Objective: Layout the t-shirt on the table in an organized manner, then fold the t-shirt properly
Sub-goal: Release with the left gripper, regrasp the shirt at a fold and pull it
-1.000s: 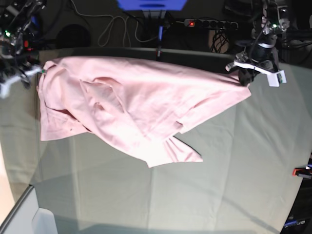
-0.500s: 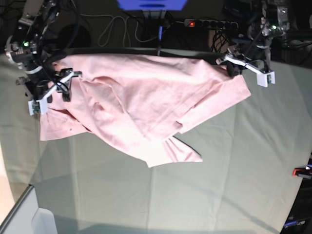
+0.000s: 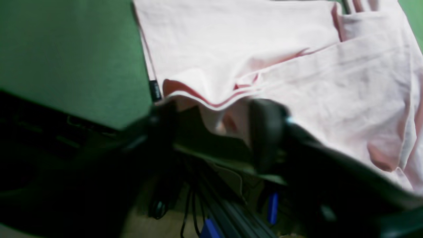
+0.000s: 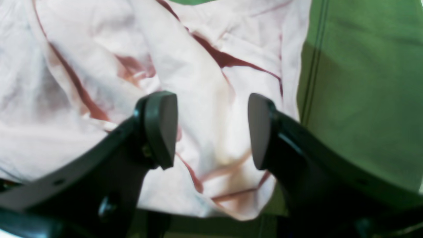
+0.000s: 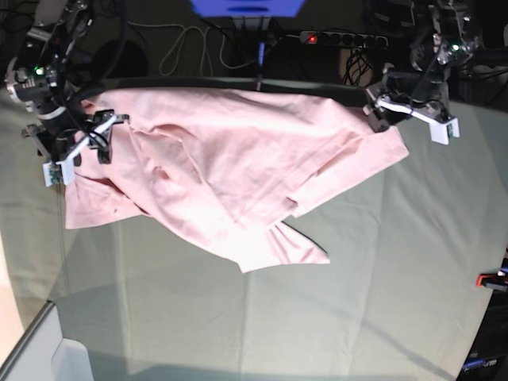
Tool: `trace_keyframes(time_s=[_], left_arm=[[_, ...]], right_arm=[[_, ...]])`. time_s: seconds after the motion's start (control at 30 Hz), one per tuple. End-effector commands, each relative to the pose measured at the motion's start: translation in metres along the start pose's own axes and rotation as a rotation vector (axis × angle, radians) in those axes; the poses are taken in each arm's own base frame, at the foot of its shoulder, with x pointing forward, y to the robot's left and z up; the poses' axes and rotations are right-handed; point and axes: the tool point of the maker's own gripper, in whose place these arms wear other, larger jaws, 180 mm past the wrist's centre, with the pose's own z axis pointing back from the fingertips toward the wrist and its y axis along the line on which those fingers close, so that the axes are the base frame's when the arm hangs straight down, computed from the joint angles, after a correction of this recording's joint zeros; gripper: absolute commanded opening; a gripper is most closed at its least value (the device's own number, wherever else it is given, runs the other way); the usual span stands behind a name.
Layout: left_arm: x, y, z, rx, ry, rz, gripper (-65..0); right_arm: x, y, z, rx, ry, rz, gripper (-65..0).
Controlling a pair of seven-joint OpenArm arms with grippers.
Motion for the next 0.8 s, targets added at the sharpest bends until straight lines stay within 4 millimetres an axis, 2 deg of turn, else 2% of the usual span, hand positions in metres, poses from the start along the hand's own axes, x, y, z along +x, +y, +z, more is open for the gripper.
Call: trace_keyframes(time_s=[0.0,0.07,0.13,0.27,0.33,0.47,0.53,0.57,0.67,0.77], left_arm=[[0.014,-0.011,0.007,-0.033,-0.049,-0.005,-21.0],[0.024,-0.025,0.013,-0.083,-0.081,0.011,-19.2],[0.036,-0.047,0.019,-0.172,-0.113,0.056,-19.2],[0.065,-0.107,0.008,-0.359,-0.15,0.068,-19.2],[0.068,-0.144,-0.003,-0.432,-0.142,0.026,-19.2],[0.051,-0.219,-0.034,-0.526,-0.078,-0.06,-18.9],[0.035,-0.247,-0.052,-0.527,-0.033,-0.088,-18.9],[0.025,-0.256,-0.062,-0.513,-0.007,-0.1,-18.9],[0.01,-0.243,-0.096,-0.41,0.021,-0.177,-18.8],[0.001,-0.262,-0.114,-0.425,-0.025,-0.201,-18.8]], right_arm=[[0.01,-0.003,0.003,-0.006,-0.04,0.002,-30.8],[0.011,-0.004,0.003,-0.009,-0.04,0.004,-30.8],[0.011,-0.014,0.005,-0.032,-0.04,0.011,-30.8],[0.012,-0.03,0.009,-0.071,-0.047,-0.002,-30.6],[0.012,-0.04,0.011,-0.093,-0.046,0.008,-30.6],[0.011,-0.049,0.014,-0.11,-0.038,0.029,-30.6],[0.011,-0.051,0.015,-0.114,-0.035,0.036,-30.6],[0.012,-0.053,0.015,-0.118,-0.033,0.041,-30.6],[0.005,-0.057,0.018,-0.125,-0.016,0.052,-30.6],[0.002,-0.064,0.021,-0.143,-0.01,0.044,-30.6]])
